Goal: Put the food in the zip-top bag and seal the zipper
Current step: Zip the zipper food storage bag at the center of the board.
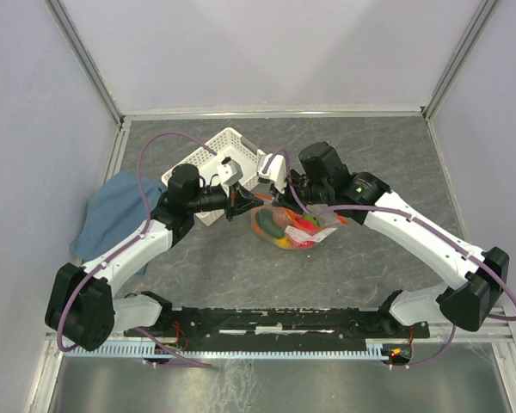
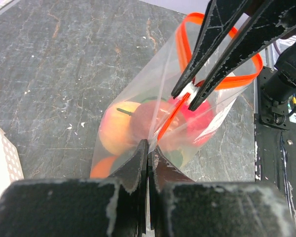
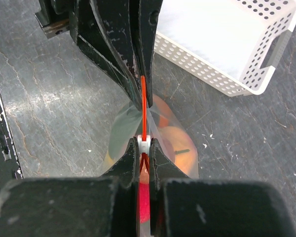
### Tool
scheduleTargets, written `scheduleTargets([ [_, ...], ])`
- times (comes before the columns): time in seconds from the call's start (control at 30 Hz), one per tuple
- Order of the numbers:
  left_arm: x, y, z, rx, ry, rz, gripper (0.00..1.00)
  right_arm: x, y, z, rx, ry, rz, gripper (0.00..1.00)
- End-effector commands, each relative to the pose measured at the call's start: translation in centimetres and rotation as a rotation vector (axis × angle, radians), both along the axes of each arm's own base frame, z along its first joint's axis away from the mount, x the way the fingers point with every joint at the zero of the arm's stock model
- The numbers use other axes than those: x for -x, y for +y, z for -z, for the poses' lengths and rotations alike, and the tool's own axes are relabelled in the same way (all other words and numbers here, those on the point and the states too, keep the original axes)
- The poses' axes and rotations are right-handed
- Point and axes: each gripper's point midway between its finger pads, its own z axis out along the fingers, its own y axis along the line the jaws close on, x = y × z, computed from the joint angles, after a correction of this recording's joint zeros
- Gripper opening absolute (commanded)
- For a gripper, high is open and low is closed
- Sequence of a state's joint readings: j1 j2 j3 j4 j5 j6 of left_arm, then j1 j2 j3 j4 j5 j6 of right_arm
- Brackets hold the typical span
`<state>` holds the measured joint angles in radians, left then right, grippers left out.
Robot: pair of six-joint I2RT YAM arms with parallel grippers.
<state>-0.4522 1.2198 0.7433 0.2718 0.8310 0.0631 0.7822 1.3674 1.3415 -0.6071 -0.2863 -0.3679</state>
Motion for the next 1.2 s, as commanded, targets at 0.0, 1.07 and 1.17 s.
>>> scheduleTargets([
  [0.0, -2.4, 1.4, -1.6, 0.036, -0.047, -0.123, 0.03, -0.1, -2.2, -0.7, 0.025, -0.018, 0.076, 0.02],
  [1.07, -7.7, 2.7, -0.3, 0.064, 0.094, -0.375, 0.03, 3.2, -13.1, 0.0, 0.111, 0.055, 0.535, 0.02],
  [1.17, -8.1, 2.6, -0.7, 0.075, 0.096, -0.379, 0.03, 3.6, -14.1, -0.1, 0.106, 0.048, 0.583, 0.02],
])
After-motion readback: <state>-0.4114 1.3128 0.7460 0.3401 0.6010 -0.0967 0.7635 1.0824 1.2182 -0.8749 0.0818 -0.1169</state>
